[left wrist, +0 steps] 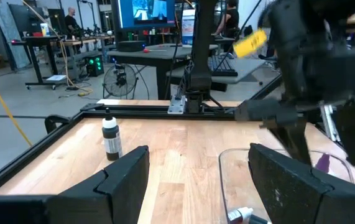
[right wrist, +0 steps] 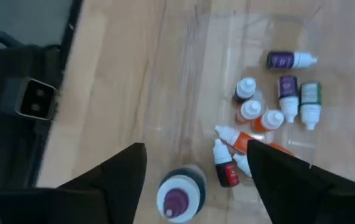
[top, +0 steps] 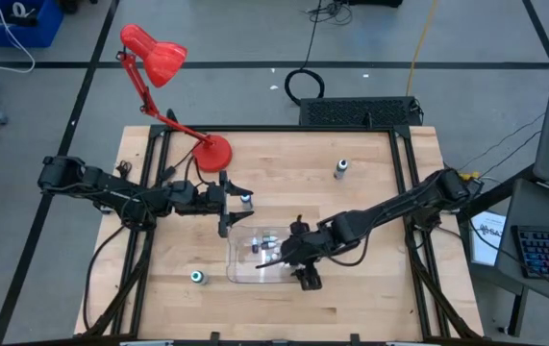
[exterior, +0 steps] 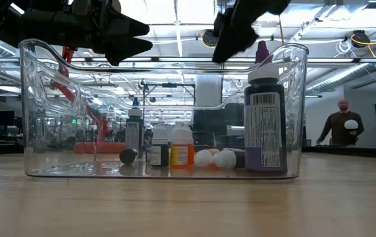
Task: Pick & Place food coloring
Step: Put the large black food coloring into the bin
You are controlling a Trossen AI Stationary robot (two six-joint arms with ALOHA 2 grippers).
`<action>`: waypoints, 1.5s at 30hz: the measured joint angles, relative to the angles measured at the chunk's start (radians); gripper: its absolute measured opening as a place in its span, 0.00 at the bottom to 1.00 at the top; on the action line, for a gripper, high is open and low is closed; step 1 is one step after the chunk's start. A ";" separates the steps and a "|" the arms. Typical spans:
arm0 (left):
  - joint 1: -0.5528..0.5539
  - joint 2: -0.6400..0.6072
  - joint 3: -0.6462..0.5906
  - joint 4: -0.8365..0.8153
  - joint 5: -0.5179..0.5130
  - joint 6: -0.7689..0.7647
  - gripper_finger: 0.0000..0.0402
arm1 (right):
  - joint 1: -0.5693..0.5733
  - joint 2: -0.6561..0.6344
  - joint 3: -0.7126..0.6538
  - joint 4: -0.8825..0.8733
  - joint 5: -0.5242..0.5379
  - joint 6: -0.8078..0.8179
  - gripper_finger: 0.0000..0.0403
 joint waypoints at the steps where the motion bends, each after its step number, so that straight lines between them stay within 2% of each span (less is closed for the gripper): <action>1: 0.000 0.000 0.000 0.000 0.000 0.000 0.68 | 0.001 -0.013 0.000 -0.001 0.003 0.001 0.66; 4: 0.000 0.000 0.000 -0.001 0.000 0.000 0.68 | -0.003 -0.060 0.000 -0.034 0.007 -0.006 0.65; 7: 0.000 0.000 0.000 -0.002 0.000 0.000 0.68 | -0.024 -0.141 0.000 -0.100 0.072 -0.038 0.62; 14: 0.000 0.000 0.000 -0.005 0.000 0.000 0.68 | -0.120 -0.389 -0.021 -0.302 0.446 -0.109 0.56; 16: 0.000 0.000 0.000 -0.005 0.000 0.000 0.68 | -0.177 -0.469 -0.073 -0.307 0.499 -0.110 0.55; 23: 0.000 0.000 0.000 -0.005 0.001 0.000 0.68 | -0.479 -0.658 -0.375 -0.219 0.489 -0.172 0.54; 27: 0.000 0.000 0.000 -0.005 0.001 0.000 0.68 | -0.668 -0.673 -0.495 -0.170 0.319 -0.187 0.55; 30: 0.000 0.000 0.000 -0.007 0.001 0.000 0.68 | -0.766 -0.657 -0.541 -0.106 0.203 -0.217 0.55; 36: 0.000 0.000 0.000 -0.016 0.001 0.001 0.68 | -0.848 -0.596 -0.574 -0.020 0.177 -0.284 0.55; 41: 0.000 0.000 0.000 -0.031 0.000 0.003 0.68 | -0.870 -0.529 -0.574 0.000 0.126 -0.292 0.55; 45: 0.000 0.000 0.000 -0.036 0.001 0.016 0.68 | -0.874 -0.480 -0.572 0.036 0.129 -0.305 0.54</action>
